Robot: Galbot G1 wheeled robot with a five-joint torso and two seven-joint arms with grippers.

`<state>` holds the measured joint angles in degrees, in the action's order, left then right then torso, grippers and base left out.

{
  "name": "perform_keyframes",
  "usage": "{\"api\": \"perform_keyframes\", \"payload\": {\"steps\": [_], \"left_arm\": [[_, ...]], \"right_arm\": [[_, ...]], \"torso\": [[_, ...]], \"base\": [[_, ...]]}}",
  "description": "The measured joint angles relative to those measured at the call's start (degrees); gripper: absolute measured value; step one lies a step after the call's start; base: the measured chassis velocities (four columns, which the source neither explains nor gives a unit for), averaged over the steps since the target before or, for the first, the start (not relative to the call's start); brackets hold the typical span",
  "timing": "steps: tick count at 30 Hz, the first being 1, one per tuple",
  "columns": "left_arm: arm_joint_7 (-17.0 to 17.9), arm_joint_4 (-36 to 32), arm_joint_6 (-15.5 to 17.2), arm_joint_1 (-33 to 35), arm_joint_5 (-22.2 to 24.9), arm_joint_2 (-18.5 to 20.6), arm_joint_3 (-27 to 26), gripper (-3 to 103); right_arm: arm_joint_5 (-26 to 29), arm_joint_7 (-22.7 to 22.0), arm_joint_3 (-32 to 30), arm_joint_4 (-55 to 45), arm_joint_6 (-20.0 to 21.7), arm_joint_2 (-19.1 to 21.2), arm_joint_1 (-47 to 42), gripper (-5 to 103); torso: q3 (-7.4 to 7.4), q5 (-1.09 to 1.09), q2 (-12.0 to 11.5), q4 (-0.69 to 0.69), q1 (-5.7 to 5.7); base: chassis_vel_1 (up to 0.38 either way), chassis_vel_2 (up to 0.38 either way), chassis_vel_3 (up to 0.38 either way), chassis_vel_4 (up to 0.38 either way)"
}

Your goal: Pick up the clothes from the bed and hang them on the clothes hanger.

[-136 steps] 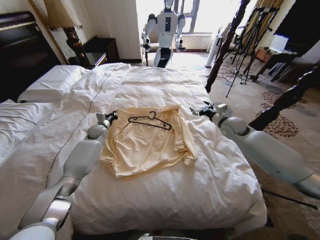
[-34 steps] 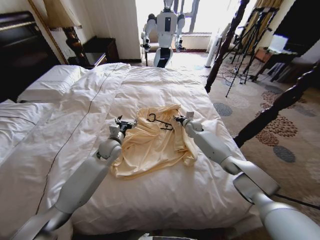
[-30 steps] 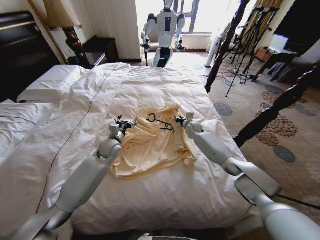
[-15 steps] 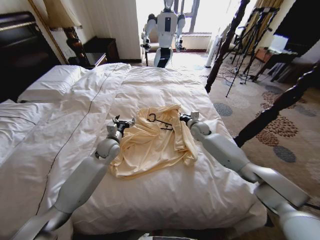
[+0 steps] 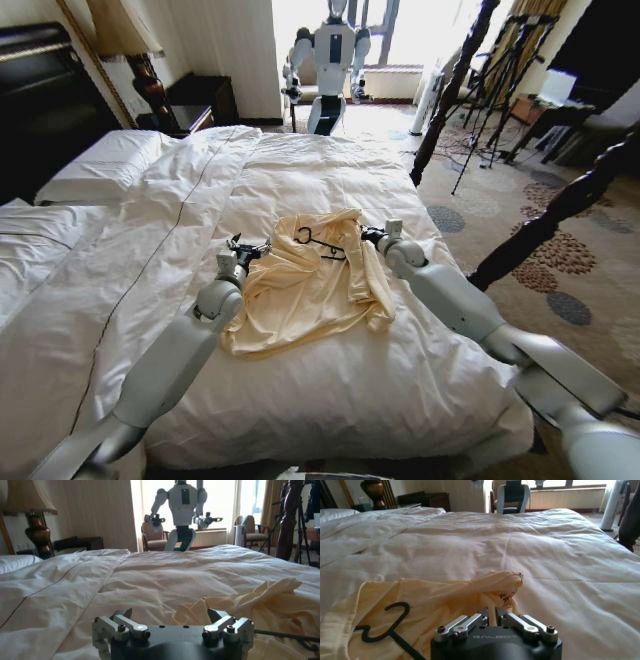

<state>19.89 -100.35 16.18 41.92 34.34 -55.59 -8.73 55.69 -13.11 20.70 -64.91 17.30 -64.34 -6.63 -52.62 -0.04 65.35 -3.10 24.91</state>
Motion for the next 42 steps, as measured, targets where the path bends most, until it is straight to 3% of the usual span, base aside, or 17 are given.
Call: {"api": "perform_keyframes", "payload": {"steps": [2, 4, 8, 10, 11, 16, 18, 20, 23, 29, 32, 34, 42], "left_arm": [[-0.1, 0.0, 0.0, 0.1, 0.0, 0.2, 0.0, 100], [-0.2, 0.0, 0.0, 0.2, 0.0, 0.3, 0.0, 100], [-0.3, -0.1, 0.0, 0.5, 0.0, 0.5, 0.0, 100], [-0.4, -0.1, -0.1, 0.5, 0.0, 0.6, 0.0, 100], [-0.4, 0.0, -0.1, 0.5, 0.0, 0.6, -0.1, 100], [-0.5, 0.2, -0.2, 0.5, 0.0, 0.6, -0.2, 100], [-0.5, 0.2, -0.2, 0.5, 0.0, 0.6, -0.2, 100], [-0.5, 0.4, -0.3, 0.5, 0.0, 0.4, -0.2, 100], [-0.5, 0.5, -0.4, 0.5, 0.0, 0.4, -0.3, 100], [-0.8, 0.8, -0.6, 0.3, 0.0, -0.1, -0.2, 100], [-0.8, 0.8, -0.6, 0.3, 0.0, -0.1, -0.1, 100], [-0.8, 0.8, -0.6, 0.5, 0.0, -0.1, -0.2, 100], [-0.6, 0.7, -0.8, 1.2, 0.0, 0.2, -0.9, 100]], "right_arm": [[-1.0, -0.1, -0.4, 2.8, 0.2, -1.7, 0.4, 18], [-1.8, -0.2, -0.6, 4.4, 0.2, -2.6, 0.6, 18], [-3.6, 0.6, -1.2, 8.8, 0.1, -4.8, 1.5, 40], [-3.7, 1.1, -1.2, 9.5, 0.1, -5.1, 1.7, 40], [-3.9, 2.0, -1.3, 11.1, 0.1, -5.8, 2.1, 51], [-4.2, 2.9, -1.3, 12.8, 0.0, -6.7, 2.2, 66], [-4.3, 3.1, -1.3, 13.0, -0.1, -6.9, 2.2, 62], [-4.4, 3.1, -1.2, 13.3, -0.4, -7.1, 2.1, 51], [-4.5, 3.1, -1.0, 13.2, -0.6, -7.1, 1.9, 45], [-4.5, 2.7, -0.9, 12.3, -0.7, -6.8, 1.2, 18], [-4.5, 2.4, -0.9, 12.0, -0.8, -6.7, 1.0, 13], [-4.4, 1.9, -0.9, 11.4, -1.0, -6.3, 0.8, 2], [-4.0, 1.0, -0.9, 8.5, -1.3, -3.9, 0.1, -2]], "torso": [[0.0, 0.0, 0.0, -0.01, 0.0], [0.0, 0.0, 0.0, -0.02, 0.0], [0.0, 0.0, 0.0, -0.02, 0.0], [0.0, 0.0, 0.0, -0.02, 0.0], [0.0, 0.0, 0.0, -0.02, 0.0], [0.0, 0.0, 0.0, -0.02, 0.0], [0.0, 0.0, 0.0, -0.02, 0.0], [0.0, 0.0, 0.0, -0.02, 0.0], [0.0, 0.01, 0.0, -0.02, 0.0], [0.0, 0.01, 0.0, -0.02, 0.0], [0.0, 0.01, 0.0, -0.02, 0.0], [0.0, 0.01, 0.0, -0.02, 0.0], [0.0, 0.01, 0.0, -0.02, -0.01]], "base": [[0.0, 0.0, 0.0, 0.0], [0.0, 0.0, 0.0, 0.0], [0.0, 0.0, 0.0, 0.0], [0.0, 0.0, 0.0, 0.0], [0.0, 0.0, 0.0, 0.0], [0.0, 0.0, 0.0, 0.0], [0.0, 0.0, 0.0, 0.0], [0.0, 0.0, 0.0, 0.0], [0.0, 0.0, 0.0, 0.0], [0.0, 0.0, 0.0, 0.0], [0.0, 0.0, 0.0, 0.0], [0.0, 0.0, 0.0, 0.0], [0.0, 0.0, 0.0, 0.0]]}}
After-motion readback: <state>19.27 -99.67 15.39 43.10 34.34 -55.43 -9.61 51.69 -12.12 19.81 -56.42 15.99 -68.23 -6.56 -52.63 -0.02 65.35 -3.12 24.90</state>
